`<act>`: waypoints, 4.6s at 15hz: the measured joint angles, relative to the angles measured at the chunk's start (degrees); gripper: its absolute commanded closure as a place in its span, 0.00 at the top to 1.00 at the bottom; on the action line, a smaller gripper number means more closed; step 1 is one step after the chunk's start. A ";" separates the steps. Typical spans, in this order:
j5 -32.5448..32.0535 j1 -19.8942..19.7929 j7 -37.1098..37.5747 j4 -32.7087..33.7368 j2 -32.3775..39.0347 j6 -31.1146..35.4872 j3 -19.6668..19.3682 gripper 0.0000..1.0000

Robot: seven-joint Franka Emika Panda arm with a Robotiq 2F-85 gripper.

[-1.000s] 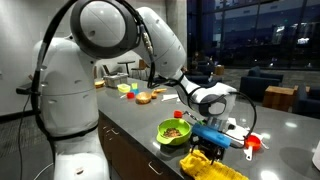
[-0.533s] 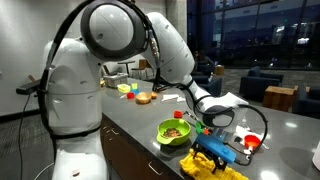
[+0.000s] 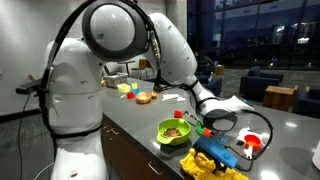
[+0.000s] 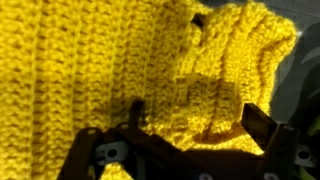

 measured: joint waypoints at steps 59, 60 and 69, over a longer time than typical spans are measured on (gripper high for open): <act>-33.96 15.14 32.27 3.23 -26.18 -5.56 13.54 0.02; -33.95 16.01 32.95 4.64 -26.79 -8.02 14.51 0.02; -25.86 24.87 30.53 14.42 -26.57 -18.96 18.75 0.02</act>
